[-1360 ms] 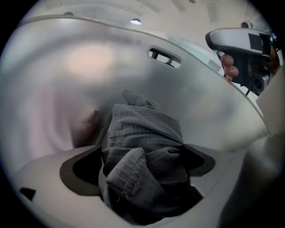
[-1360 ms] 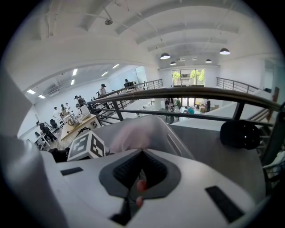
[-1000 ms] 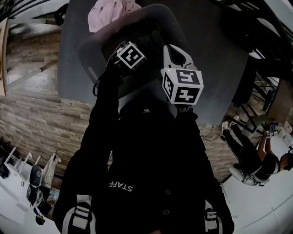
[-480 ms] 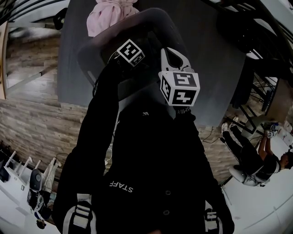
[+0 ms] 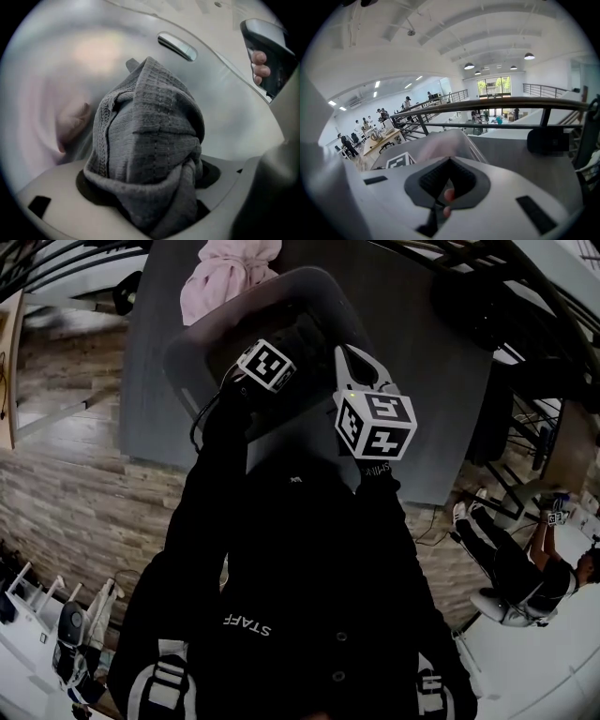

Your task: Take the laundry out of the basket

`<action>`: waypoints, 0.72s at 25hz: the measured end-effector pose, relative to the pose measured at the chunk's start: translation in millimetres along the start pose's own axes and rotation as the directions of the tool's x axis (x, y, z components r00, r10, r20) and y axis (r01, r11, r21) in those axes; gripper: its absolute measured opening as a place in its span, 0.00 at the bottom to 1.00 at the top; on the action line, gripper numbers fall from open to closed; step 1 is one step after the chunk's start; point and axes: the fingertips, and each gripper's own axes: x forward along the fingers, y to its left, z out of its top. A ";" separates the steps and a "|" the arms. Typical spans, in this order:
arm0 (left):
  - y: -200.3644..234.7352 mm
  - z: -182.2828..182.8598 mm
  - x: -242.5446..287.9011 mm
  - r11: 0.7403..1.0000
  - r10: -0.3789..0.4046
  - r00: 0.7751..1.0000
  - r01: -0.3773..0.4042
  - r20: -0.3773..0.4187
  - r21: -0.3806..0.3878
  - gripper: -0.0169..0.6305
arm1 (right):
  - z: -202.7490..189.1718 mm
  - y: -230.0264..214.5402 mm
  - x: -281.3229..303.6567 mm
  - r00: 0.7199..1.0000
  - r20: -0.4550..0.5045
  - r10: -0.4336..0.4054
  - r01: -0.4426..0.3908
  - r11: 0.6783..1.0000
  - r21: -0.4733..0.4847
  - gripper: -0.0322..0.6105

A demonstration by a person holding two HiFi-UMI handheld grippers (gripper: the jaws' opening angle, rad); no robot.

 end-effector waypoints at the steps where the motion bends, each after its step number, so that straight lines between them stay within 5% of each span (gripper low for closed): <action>1: 2.2 6.8 -6.6 0.999 0.033 0.999 -0.034 0.034 0.013 0.70 | 2.1 -0.8 -3.2 1.000 0.011 -0.001 0.001 1.000 -0.001 0.07; 6: 2.1 33.0 -67.1 0.986 0.162 0.968 -0.165 0.189 0.002 0.70 | 12.5 3.7 -22.9 0.997 0.071 0.003 -0.003 1.000 -0.006 0.07; 10: -6.6 52.3 -137.7 0.963 0.268 0.898 -0.264 0.350 -0.061 0.70 | 25.6 14.8 -46.2 0.990 0.141 0.009 -0.005 1.000 -0.030 0.07; 13: -14.8 66.8 -188.8 0.937 0.345 0.803 -0.323 0.486 -0.130 0.70 | 39.8 21.0 -63.3 0.978 0.207 0.013 0.000 0.998 -0.061 0.07; 18: -43.2 81.1 -263.6 0.890 0.442 0.605 -0.386 0.662 -0.243 0.70 | 62.6 26.7 -100.2 0.943 0.333 0.021 0.014 0.995 -0.104 0.07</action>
